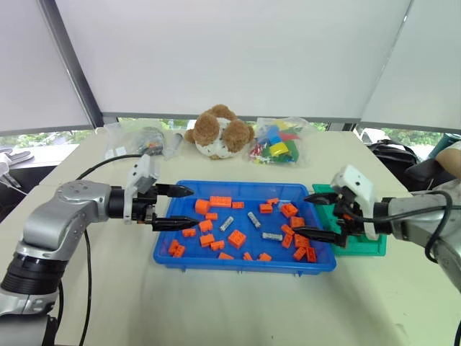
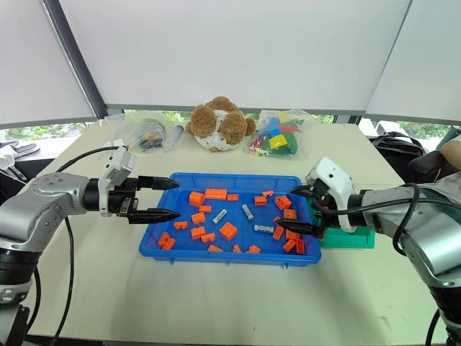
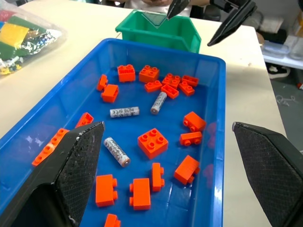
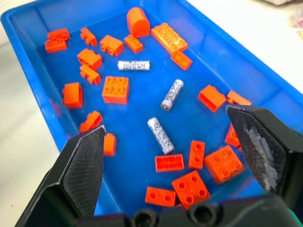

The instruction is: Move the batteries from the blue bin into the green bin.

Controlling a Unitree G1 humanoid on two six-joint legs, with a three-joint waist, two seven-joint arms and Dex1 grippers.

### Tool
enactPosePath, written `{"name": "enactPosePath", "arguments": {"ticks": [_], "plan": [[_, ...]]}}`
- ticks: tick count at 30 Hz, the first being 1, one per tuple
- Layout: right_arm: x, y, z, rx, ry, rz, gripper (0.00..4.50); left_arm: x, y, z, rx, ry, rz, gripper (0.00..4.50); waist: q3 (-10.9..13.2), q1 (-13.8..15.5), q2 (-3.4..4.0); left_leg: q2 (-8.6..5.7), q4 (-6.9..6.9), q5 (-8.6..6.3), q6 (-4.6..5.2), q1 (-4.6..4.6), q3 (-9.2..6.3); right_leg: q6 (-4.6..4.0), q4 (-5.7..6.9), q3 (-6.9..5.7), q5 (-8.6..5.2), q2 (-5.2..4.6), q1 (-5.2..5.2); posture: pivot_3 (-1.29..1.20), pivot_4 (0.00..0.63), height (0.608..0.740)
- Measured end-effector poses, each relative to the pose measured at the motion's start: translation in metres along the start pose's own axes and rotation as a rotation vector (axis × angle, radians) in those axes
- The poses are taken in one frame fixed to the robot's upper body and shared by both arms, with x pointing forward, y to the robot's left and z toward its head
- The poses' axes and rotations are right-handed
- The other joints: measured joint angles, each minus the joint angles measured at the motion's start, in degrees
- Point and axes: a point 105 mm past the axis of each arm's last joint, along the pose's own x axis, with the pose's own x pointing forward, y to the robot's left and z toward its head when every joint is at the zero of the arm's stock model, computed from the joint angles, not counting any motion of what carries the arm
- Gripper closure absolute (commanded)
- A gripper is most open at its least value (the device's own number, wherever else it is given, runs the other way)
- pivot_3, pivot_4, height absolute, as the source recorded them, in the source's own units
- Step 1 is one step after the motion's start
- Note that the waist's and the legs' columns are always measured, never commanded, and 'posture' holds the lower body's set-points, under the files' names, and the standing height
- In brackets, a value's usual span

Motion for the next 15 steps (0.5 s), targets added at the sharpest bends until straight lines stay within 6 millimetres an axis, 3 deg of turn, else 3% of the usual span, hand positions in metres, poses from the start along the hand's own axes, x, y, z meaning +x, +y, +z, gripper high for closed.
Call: {"name": "enactPosePath", "arguments": {"ticks": [7, 11, 15], "plan": [[0.032, -0.001, 0.011, 0.08, -0.029, 0.008, 0.07, -0.001, 0.001, -0.001, -0.001, 0.001, 0.013, 0.0, 0.0, -0.09, 0.0, 0.0, 0.0, 0.0, 0.0, 0.0, 0.0, 0.0, 0.02, -0.02, 0.0, 0.0, -0.01, 0.0, 0.15, 0.71], [0.078, 0.009, 0.023, 0.13, -0.034, 0.043, 0.07, -0.001, 0.003, 0.0, 0.008, -0.005, 0.023, 0.0, 0.0, -0.32, 0.0, 0.01, -0.02, 0.01, -0.01, -0.02, 0.01, -0.01, 0.14, -0.02, 0.0, 0.02, -0.11, 0.0, 0.15, 0.71], [0.118, 0.019, 0.022, 0.155, 0.019, 0.068, 0.07, -0.002, 0.004, 0.0, 0.006, -0.005, 0.029, 0.0, 0.0, -0.04, 0.0, 0.01, -0.02, 0.01, -0.02, -0.14, 0.03, -0.01, 0.13, -0.05, 0.0, 0.0, -0.19, 0.0, 0.15, 0.71]]}}
